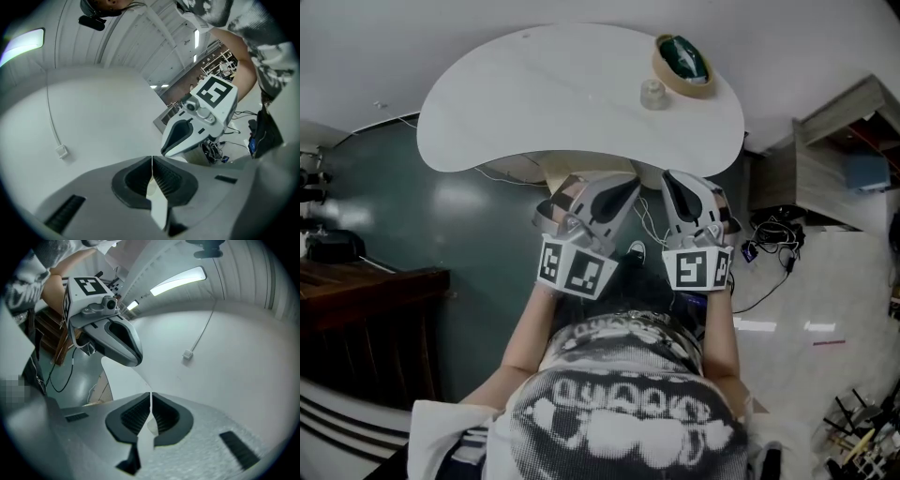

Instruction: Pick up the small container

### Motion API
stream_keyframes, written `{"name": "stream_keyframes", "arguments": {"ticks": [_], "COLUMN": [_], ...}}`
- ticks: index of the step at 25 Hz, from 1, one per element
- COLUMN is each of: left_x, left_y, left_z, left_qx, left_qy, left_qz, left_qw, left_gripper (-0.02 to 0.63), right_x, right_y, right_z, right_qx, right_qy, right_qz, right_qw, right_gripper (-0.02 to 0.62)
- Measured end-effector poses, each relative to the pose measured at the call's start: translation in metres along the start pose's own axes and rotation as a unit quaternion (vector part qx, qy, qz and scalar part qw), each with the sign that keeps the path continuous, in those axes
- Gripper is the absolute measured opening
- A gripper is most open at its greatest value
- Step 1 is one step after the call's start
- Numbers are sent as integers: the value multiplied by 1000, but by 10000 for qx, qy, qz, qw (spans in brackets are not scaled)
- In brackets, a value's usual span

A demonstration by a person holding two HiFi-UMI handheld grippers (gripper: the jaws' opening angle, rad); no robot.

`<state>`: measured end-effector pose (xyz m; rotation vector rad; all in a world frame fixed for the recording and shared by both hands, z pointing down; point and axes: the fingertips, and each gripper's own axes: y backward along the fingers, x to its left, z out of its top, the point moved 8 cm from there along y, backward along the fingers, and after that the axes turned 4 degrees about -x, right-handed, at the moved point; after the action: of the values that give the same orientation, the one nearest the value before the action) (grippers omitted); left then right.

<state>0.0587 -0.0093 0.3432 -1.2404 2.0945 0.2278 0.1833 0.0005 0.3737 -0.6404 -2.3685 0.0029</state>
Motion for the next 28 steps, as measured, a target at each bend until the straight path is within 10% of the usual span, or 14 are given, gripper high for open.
{"name": "stream_keyframes", "arguments": {"ticks": [28], "left_x": [59], "left_y": [-64], "left_z": [-49], "left_qx": [-97], "left_qy": [2], "left_qz": [-361], "left_qw": [9993], "left_gripper": [5], "right_x": [-37], "right_y": [-110], "right_z": [-66], "right_qx": [445], "right_qy": [-576], "right_qz": [130], "right_qw": [9973], "right_gripper": [61]}}
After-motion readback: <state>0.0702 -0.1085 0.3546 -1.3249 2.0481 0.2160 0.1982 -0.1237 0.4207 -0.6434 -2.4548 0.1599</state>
